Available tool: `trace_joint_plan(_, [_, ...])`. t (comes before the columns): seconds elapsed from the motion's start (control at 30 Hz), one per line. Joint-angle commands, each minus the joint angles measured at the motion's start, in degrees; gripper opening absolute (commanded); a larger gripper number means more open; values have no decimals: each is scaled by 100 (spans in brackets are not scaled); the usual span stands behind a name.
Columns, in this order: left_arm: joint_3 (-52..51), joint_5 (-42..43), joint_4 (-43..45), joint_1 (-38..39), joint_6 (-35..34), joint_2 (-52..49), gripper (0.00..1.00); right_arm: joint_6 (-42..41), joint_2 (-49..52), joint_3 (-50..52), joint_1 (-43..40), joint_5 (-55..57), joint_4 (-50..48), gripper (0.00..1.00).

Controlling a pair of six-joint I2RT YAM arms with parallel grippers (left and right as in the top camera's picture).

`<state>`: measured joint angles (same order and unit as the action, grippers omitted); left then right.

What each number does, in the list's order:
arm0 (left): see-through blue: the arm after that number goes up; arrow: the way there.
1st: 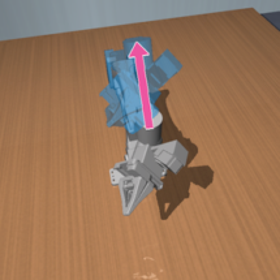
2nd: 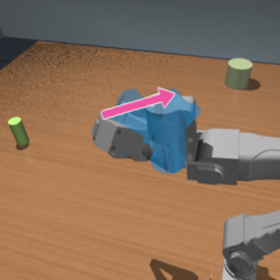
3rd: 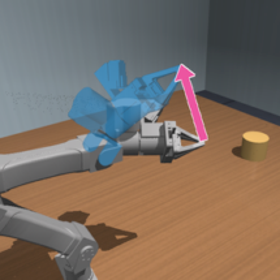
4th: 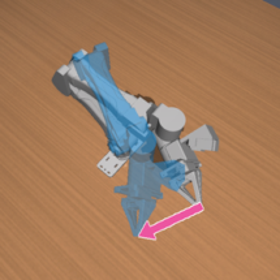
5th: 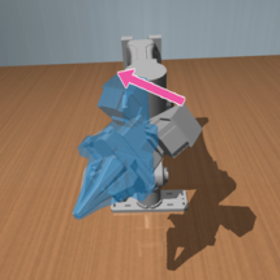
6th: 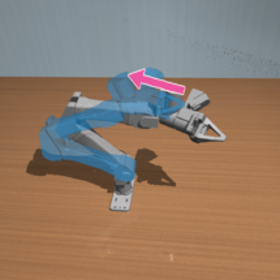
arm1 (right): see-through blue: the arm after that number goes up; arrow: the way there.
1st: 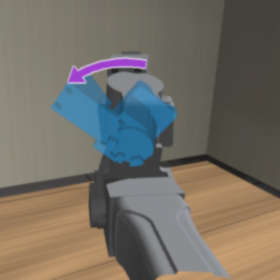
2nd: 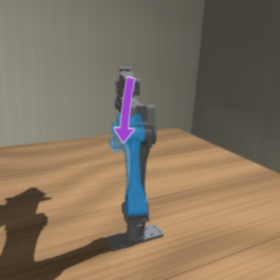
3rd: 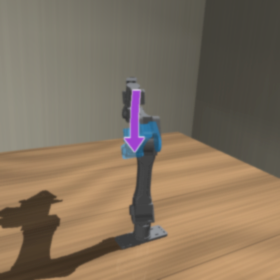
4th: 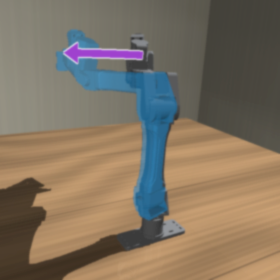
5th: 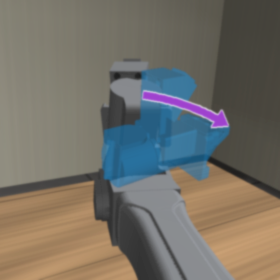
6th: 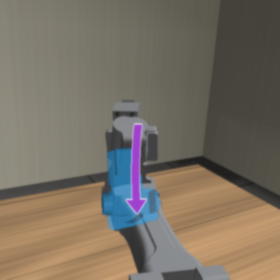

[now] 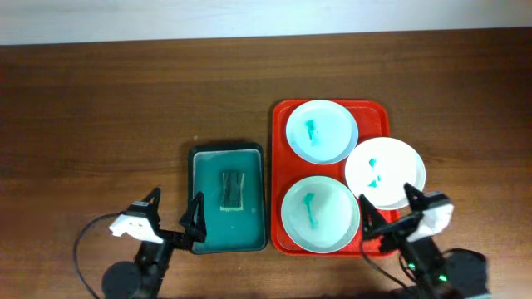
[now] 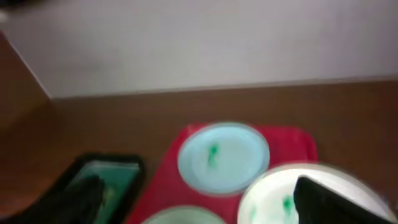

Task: Clean dirty plates on tray and stack at the side

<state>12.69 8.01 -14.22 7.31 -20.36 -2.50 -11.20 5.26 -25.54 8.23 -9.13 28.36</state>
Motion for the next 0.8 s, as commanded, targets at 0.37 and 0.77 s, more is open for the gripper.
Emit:
trace_joint_plan(0.37, [4962,380,-4103,-20,66,-6041,99,219,5283,-4004,-37,-741,3731,99])
trace_joint_plan(0.77, [4929,-87,-3530,1810,-195,-10489,36,173,5974,-3939,-37,-1019,4282,51])
